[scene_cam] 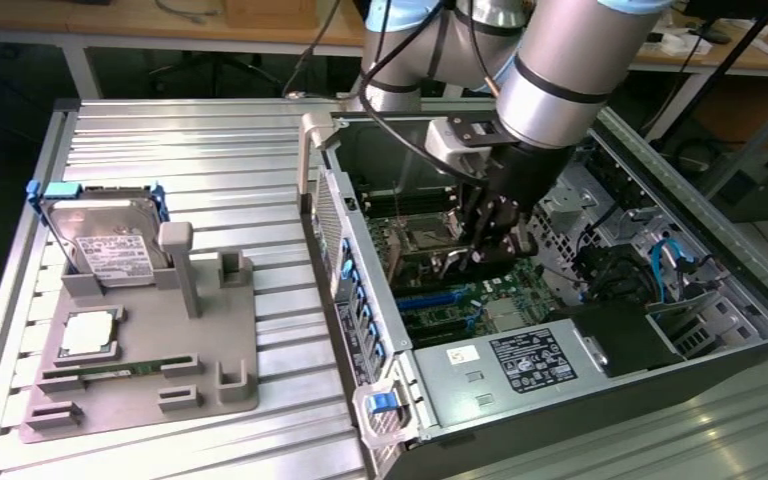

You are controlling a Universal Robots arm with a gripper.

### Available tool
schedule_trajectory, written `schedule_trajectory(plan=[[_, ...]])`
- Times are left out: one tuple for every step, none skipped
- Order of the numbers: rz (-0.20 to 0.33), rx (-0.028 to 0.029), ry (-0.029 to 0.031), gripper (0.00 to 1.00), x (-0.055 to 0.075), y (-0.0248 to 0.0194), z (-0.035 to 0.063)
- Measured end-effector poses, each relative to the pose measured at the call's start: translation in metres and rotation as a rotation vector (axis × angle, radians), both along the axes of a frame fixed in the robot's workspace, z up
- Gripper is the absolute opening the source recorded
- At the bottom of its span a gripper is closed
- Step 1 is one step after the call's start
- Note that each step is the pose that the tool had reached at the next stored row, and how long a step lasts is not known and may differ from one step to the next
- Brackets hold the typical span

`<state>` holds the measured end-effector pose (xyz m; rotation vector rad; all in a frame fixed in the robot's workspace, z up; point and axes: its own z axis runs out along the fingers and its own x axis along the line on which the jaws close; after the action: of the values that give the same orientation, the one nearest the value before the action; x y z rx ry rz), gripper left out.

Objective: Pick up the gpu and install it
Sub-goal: 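Insert the gpu into the slot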

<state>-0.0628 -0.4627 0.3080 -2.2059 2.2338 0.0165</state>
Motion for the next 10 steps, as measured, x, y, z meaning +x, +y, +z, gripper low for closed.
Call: schedule_trajectory(plan=[[0.0, 0.0, -0.0018, 0.27, -0.002, 0.0003, -0.0015], [0.0, -0.0001, -0.0042, 0.27, -0.002, 0.0007, -0.0026], [0.0, -0.0002, -0.007, 0.27, -0.003, 0.0011, -0.0033], [0.0, 0.0, -0.009, 0.27, -0.003, 0.0014, -0.0044], [0.0, 0.0, -0.0098, 0.27, -0.003, 0.0014, -0.0058], [0.0, 0.0001, -0.0102, 0.27, -0.003, 0.0014, -0.0076], [0.0, 0.0, -0.0103, 0.27, -0.003, 0.0014, -0.0094], [0.0, -0.0001, -0.0103, 0.27, -0.003, 0.0016, -0.0111], [0.0, -0.0001, -0.0103, 0.27, -0.003, 0.0018, -0.0127], [-0.001, 0.0, -0.0105, 0.27, -0.003, 0.0018, -0.0144]])
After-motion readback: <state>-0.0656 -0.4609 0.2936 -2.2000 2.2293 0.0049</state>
